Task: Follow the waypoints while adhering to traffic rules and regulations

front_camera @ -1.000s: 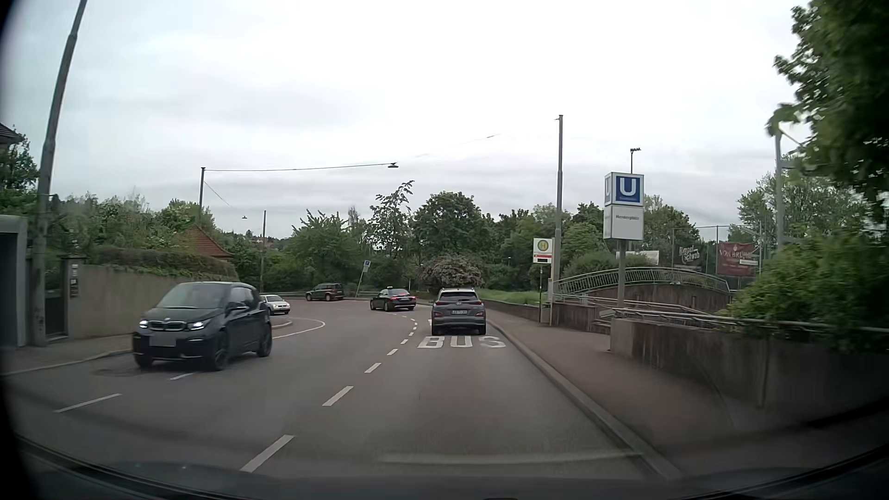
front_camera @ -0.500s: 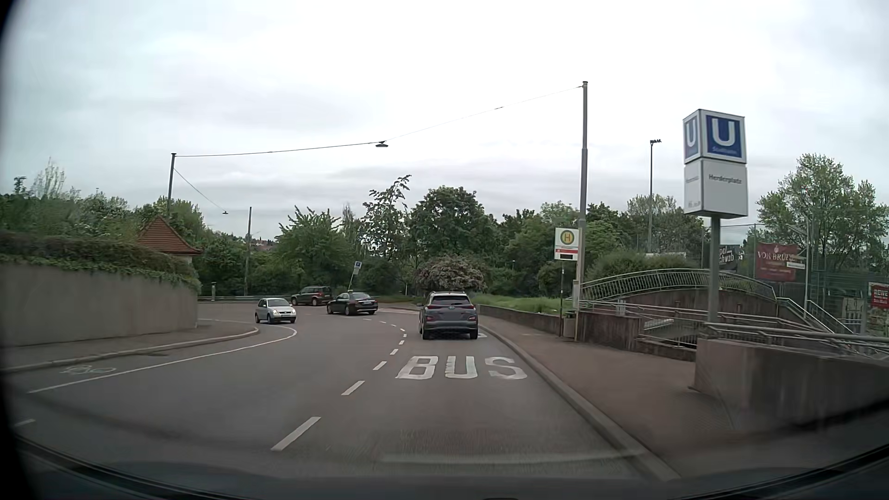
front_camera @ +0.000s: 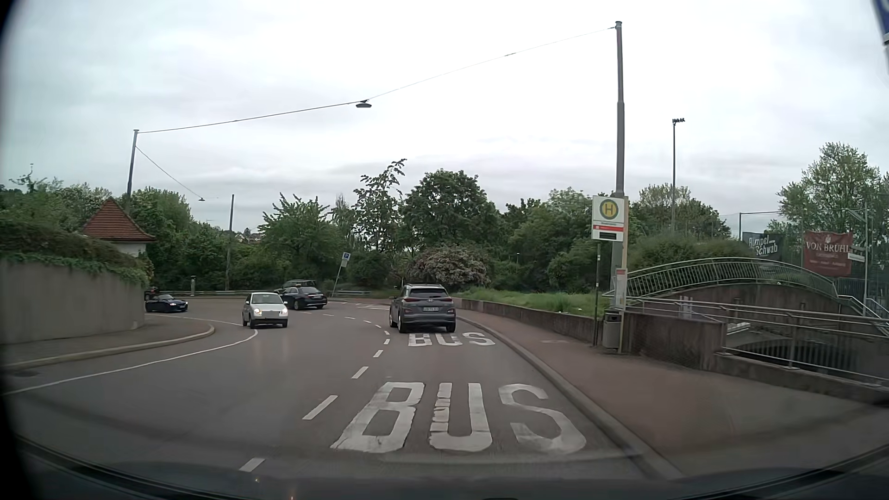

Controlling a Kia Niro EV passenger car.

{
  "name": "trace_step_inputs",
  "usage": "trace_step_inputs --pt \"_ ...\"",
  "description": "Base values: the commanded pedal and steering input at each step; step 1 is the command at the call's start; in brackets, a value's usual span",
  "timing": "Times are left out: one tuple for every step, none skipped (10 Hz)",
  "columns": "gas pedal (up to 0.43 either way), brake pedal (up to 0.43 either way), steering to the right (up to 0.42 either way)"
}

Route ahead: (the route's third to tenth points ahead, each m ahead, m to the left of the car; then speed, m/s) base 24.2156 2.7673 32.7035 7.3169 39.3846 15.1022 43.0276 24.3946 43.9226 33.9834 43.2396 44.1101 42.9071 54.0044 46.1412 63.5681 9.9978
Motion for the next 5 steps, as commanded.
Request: trace_step_inputs --pt "0.0 0.0 0.004" --pt "0.0 0.0 0.003" --pt "0.0 0.006 0.003" --pt "0.0 0.037 -0.001" --pt "0.0 0.061 -0.003"
